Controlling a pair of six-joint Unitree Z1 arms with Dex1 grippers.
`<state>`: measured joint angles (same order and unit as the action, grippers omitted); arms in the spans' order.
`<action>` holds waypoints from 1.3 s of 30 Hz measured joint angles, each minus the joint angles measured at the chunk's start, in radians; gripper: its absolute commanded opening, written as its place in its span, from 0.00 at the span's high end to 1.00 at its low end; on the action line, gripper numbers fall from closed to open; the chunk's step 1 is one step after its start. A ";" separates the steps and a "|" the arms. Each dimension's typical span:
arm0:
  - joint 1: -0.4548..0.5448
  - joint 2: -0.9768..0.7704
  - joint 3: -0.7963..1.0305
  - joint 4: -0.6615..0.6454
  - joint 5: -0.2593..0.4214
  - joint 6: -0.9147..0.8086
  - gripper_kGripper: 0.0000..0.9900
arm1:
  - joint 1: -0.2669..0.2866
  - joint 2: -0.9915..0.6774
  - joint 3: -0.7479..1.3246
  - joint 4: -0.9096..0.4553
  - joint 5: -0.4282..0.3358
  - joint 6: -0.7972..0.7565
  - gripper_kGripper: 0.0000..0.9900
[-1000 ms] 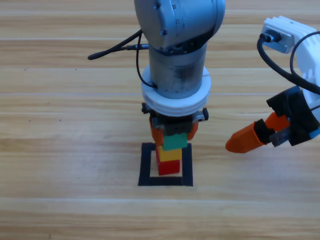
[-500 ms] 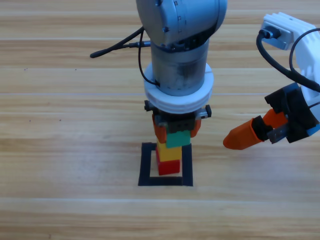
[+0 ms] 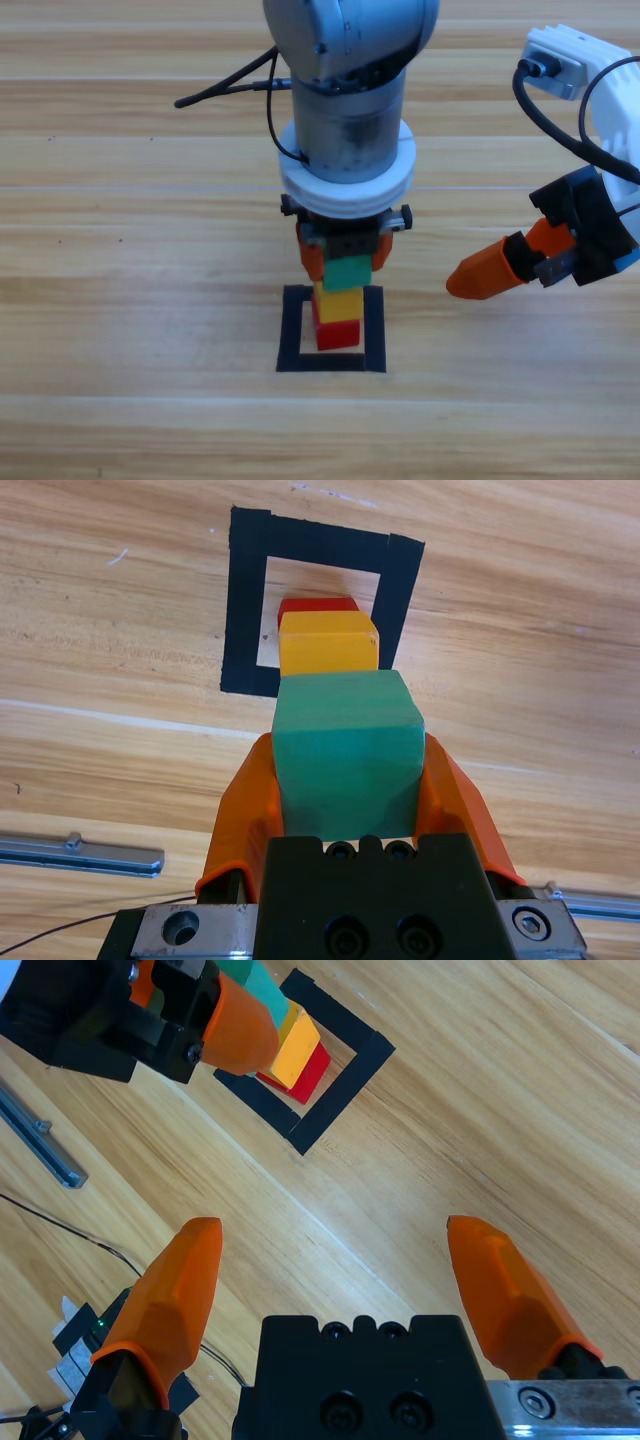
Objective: Stack the blocks in the rectangular block: red at the bottom, yellow in the middle, green on top
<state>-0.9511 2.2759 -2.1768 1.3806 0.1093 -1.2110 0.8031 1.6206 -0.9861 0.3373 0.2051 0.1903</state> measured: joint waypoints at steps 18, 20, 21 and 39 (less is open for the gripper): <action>0.009 0.038 -0.001 0.000 -0.003 0.009 0.91 | 0.000 0.000 0.003 0.000 0.000 -0.001 0.00; 0.009 0.038 -0.003 0.000 -0.003 0.009 0.91 | 0.000 0.000 0.003 0.000 0.000 -0.001 0.00; 0.009 0.039 -0.004 0.000 -0.003 0.009 0.91 | 0.000 0.000 0.003 0.000 0.000 -0.001 0.00; 0.009 0.043 -0.014 0.000 -0.003 0.008 0.00 | 0.000 -0.002 0.005 0.000 0.000 -0.003 0.00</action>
<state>-0.9419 2.3188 -2.1906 1.3807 0.1060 -1.2026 0.8031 1.6191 -0.9813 0.3373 0.2051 0.1869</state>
